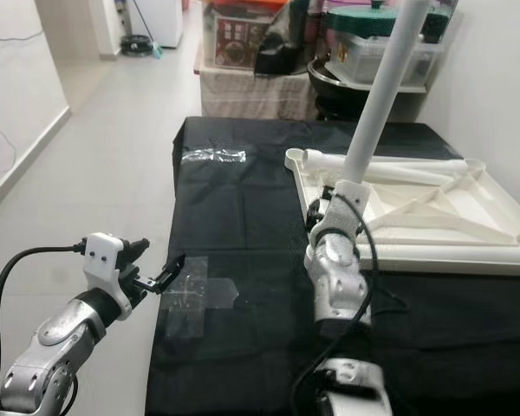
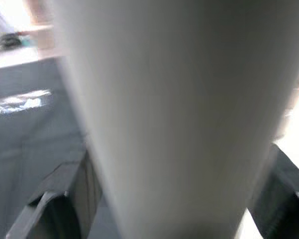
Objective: Building children table
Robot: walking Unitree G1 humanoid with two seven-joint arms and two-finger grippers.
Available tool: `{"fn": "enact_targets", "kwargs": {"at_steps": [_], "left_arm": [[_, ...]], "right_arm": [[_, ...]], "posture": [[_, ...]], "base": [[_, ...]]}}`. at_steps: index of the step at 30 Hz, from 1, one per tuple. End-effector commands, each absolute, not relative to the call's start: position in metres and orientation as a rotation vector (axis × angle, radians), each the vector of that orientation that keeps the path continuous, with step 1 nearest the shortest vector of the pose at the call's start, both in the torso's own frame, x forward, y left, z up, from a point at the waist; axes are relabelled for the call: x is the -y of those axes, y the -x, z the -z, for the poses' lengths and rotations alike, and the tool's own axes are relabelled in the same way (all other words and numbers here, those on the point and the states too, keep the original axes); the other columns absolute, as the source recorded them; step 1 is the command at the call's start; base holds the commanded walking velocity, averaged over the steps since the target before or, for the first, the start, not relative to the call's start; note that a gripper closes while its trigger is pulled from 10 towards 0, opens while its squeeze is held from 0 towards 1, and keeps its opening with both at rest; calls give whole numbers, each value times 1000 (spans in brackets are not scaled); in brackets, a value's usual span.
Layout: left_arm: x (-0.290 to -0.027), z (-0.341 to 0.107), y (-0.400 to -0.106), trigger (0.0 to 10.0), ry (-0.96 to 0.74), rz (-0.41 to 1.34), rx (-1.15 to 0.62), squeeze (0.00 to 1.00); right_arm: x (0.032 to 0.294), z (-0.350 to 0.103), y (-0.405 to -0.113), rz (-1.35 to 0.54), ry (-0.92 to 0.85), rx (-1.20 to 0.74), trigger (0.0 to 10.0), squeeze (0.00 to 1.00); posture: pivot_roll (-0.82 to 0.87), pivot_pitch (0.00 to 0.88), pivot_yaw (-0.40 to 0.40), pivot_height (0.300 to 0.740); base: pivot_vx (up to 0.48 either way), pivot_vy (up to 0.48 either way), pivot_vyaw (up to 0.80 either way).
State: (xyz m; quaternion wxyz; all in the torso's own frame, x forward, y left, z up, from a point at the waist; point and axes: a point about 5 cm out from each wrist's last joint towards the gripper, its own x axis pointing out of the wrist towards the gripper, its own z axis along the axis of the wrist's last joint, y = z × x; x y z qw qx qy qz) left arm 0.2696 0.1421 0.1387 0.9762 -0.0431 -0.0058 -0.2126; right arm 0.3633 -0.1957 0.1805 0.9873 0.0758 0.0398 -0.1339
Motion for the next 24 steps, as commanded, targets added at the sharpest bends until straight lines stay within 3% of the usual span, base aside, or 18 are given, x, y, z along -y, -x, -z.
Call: {"fn": "enact_targets", "kwargs": {"at_steps": [1,3,7,10,11,12,13,15,16,22,24], "left_arm": [[-140,-136,-269,10000,91,437,0,0],[-139,-136,-269,10000,92,438,0,0],[-138,-137,-271,10000,90,448,5,0],[-139,-137,-270,10000,88,445,5,0],[-140,-137,-270,10000,87,442,5,0],[-140,-137,-270,10000,87,442,5,0],[-141,-137,-269,10000,85,439,3,0],[-141,-137,-269,10000,85,439,3,0],[-142,-136,-268,10000,85,437,2,0],[-141,-137,-268,10000,84,440,0,0],[-143,-137,-268,10000,81,443,-1,0]], "right_arm": [[200,-198,-372,155,-185,-11,10000,0],[204,-205,-374,110,-197,19,10000,0],[212,-194,-373,-283,-151,-20,10000,0],[213,-190,-371,-330,-152,-48,10000,0],[213,-185,-370,-374,-186,-75,8392,0],[213,-185,-370,-374,-186,-75,8392,0],[212,-179,-369,-401,-199,-101,1961,0],[212,-179,-369,-401,-199,-101,1961,0],[208,-173,-368,-420,-215,-116,0,0],[199,-160,-365,-411,-243,-140,0,0],[202,-158,-367,-288,-240,-137,0,0]], "posture": [[71,0,-74,740],[71,0,-74,740],[75,0,-80,740],[85,0,-85,740],[85,0,-86,740],[85,0,-86,740],[92,0,-89,740],[92,0,-89,740],[94,0,-87,740],[98,0,-81,740],[97,0,-77,740]], "base": [[0,0,0],[0,0,0],[0,0,0],[0,0,0],[0,0,0],[0,0,0],[0,0,0],[0,0,0],[0,0,0],[0,0,0],[0,0,0]]}}
